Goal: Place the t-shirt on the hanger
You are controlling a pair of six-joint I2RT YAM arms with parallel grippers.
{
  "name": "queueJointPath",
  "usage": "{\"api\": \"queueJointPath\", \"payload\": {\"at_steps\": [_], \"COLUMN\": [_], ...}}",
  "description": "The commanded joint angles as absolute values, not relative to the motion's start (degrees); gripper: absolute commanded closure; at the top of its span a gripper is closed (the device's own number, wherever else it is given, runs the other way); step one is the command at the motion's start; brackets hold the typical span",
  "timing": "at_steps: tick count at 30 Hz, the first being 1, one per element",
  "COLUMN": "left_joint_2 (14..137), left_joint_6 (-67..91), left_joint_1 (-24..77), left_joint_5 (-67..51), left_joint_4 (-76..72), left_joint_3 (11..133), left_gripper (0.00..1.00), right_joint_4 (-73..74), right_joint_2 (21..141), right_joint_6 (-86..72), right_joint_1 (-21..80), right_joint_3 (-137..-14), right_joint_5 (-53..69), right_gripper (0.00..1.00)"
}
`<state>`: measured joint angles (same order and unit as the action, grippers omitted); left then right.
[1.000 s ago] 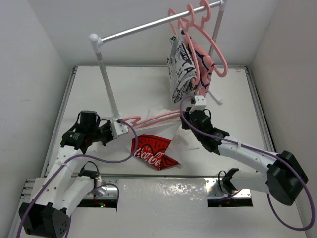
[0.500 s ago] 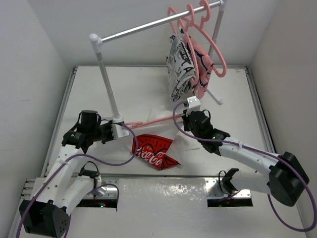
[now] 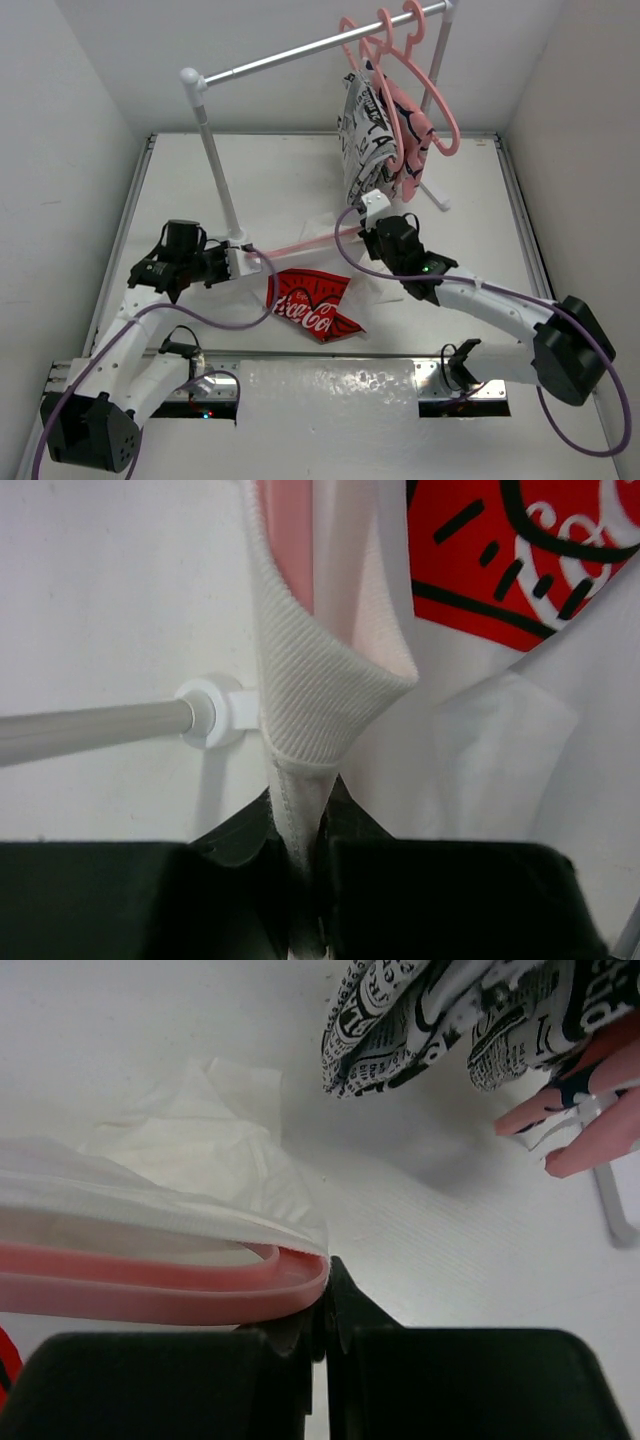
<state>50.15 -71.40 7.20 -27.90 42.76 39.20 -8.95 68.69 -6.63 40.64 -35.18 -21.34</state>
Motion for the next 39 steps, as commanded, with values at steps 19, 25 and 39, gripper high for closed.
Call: {"api": "queueJointPath", "payload": {"at_steps": [19, 25, 39], "left_joint_2": [54.4, 50.0, 49.7], "left_joint_6": [-68.3, -76.5, -73.0], "left_joint_1": [6.7, 6.7, 6.7], "left_joint_5": [-18.8, -16.9, -23.4], "left_joint_4": [56.8, 60.4, 61.4], "left_joint_3": [45.8, 40.8, 44.8], "left_gripper": [1.0, 1.0, 1.0], "right_joint_4": [-7.5, -7.7, -10.9], "right_joint_2": [76.6, 73.3, 74.0], "right_joint_6": [-6.7, -7.3, -17.0], "right_joint_1": [36.9, 33.0, 28.1], "right_joint_3": [-44.0, -41.7, -38.4], "right_joint_5": [-21.8, -20.0, -12.8], "right_gripper": [1.0, 1.0, 1.0]}}
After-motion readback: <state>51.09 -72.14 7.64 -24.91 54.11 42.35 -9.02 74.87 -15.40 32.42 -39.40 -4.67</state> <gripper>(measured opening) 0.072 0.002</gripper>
